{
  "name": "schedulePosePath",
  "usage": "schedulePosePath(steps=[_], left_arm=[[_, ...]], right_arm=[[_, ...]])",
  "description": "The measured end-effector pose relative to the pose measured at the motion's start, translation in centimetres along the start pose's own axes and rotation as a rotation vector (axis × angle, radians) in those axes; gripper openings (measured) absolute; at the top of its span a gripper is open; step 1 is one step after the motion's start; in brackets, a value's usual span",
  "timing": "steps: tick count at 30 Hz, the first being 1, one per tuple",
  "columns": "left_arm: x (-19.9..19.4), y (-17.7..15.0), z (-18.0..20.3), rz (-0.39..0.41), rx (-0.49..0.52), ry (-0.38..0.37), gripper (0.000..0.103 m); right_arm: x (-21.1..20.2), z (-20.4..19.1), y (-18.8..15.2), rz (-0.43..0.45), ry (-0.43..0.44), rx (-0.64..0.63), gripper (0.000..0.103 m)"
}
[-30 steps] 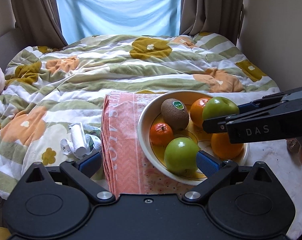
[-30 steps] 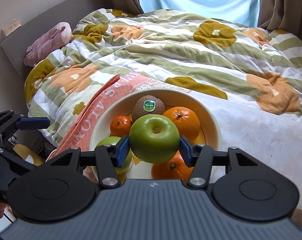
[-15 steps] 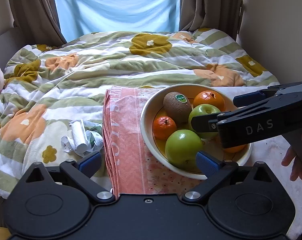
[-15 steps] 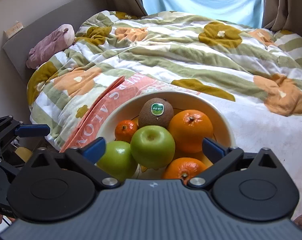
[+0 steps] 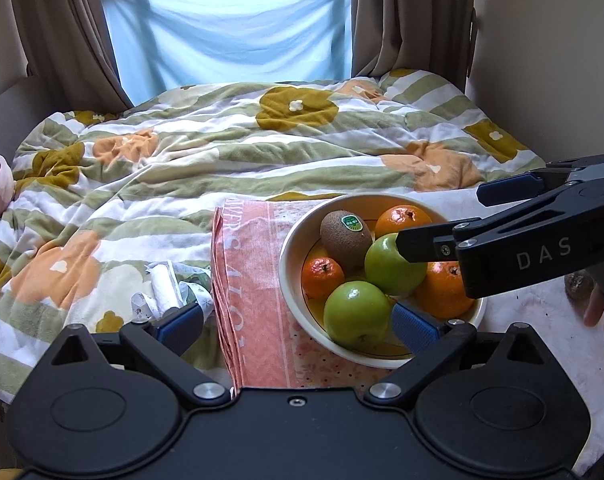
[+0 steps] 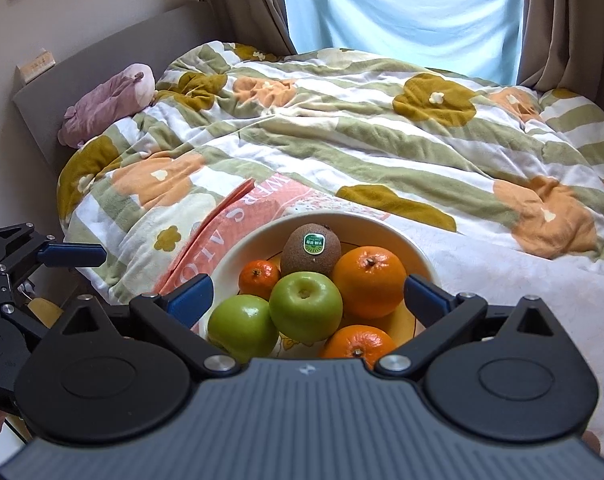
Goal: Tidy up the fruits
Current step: 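Move both open tools back toward the tangerine and cherry tomatoes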
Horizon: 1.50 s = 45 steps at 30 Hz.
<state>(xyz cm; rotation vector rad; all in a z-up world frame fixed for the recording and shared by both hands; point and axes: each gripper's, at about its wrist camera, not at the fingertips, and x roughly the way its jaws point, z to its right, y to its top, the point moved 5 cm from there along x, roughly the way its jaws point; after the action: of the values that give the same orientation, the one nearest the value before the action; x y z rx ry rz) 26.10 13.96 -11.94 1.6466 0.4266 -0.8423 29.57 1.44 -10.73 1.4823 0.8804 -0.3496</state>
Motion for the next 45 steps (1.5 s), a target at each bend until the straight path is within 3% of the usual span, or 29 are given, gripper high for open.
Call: schedulePosePath(steps=[8, 18, 33, 45], left_arm=[[-3.5, 1.8, 0.6, 0.059, -0.007, -0.015, 0.102], [-7.8, 3.3, 5.2, 0.134, 0.040, -0.055, 0.102], [-10.6, 1.3, 19.8, 0.137, 0.094, -0.143, 0.101], [-8.3, -2.9, 32.9, 0.085, 0.217, -0.276, 0.097]], right_arm=[[-5.6, -0.5, 1.4, 0.056, -0.065, -0.004, 0.103], [-13.1, 2.5, 0.0, 0.104, -0.154, 0.040, 0.103], [-24.5, 15.3, -9.3, 0.114, -0.246, 0.104, 0.103], [-26.9, 24.6, -18.2, 0.056, -0.300, 0.109, 0.103]])
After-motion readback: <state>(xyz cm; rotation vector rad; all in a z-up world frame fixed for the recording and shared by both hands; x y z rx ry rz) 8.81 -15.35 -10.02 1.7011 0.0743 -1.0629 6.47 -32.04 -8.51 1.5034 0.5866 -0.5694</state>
